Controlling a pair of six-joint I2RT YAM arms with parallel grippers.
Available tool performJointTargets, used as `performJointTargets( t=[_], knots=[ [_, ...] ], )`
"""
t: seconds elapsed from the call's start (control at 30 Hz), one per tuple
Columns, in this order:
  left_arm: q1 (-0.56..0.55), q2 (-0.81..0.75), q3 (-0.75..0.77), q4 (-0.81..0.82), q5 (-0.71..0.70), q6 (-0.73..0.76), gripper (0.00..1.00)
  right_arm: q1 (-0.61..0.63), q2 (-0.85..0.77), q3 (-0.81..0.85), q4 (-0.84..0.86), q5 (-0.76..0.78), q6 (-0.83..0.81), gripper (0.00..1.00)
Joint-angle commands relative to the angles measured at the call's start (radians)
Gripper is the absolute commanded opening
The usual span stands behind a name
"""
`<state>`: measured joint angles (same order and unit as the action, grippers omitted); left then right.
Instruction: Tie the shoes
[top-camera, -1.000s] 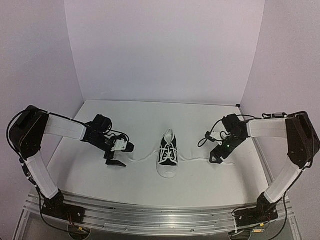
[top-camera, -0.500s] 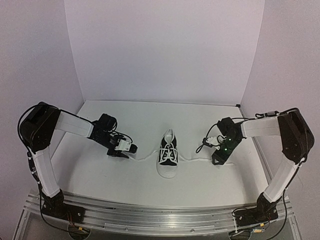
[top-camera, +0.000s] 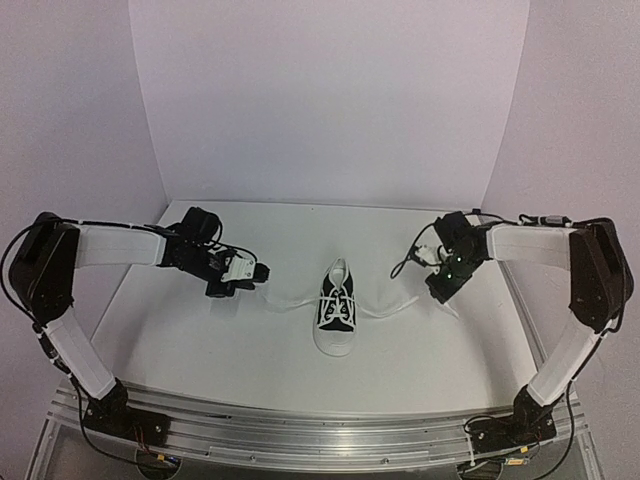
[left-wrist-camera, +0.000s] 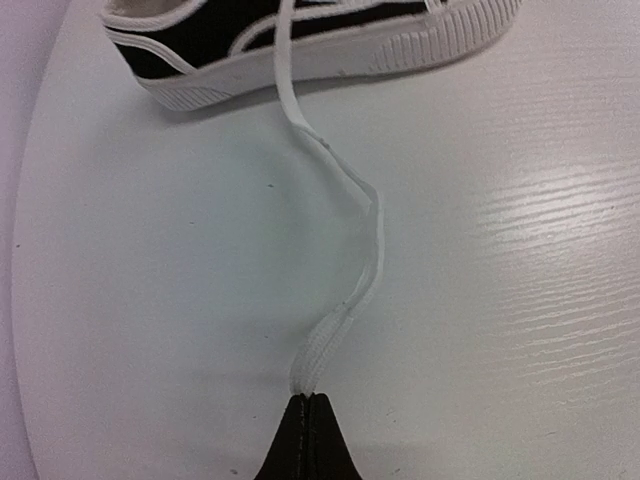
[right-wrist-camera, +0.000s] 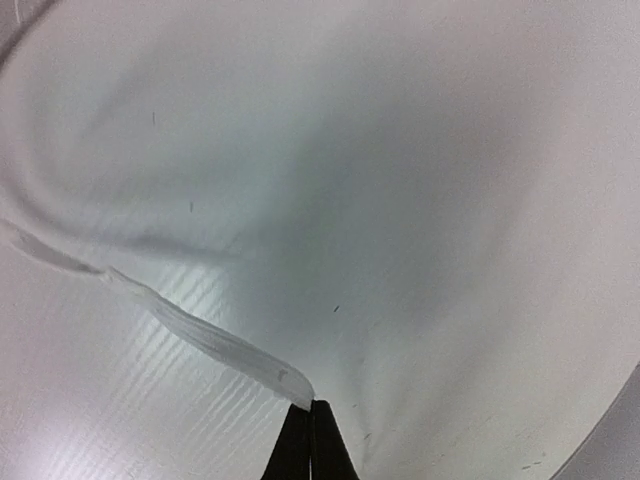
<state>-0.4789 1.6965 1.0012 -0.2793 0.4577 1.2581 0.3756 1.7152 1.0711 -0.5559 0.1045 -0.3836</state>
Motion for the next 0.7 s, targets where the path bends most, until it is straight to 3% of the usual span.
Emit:
performJointTargets(
  t=[0.0,0.23,0.4,0.6,0.67],
  knots=[
    [-0.008,-0.143,0.026,-0.059,0.054,-0.119,0.00,0.009,-0.080,0.251,0.015,-0.079,0.230,0.00],
    [-0.050,-0.269,-0.008,-0.045,0.092,-0.191,0.00,0.206,0.101,0.581,0.051,-0.143,0.537,0.00],
    [-0.064,-0.303,-0.039,-0.020,0.094,-0.195,0.00,0.407,0.315,0.764,0.098,-0.154,0.504,0.00],
    [-0.066,-0.336,-0.074,-0.016,0.133,-0.169,0.00,0.499,0.519,0.896,0.167,-0.275,0.537,0.00],
    [-0.065,-0.338,-0.075,-0.012,0.138,-0.185,0.00,0.524,0.551,0.908,0.168,-0.303,0.501,0.05]
  ],
)
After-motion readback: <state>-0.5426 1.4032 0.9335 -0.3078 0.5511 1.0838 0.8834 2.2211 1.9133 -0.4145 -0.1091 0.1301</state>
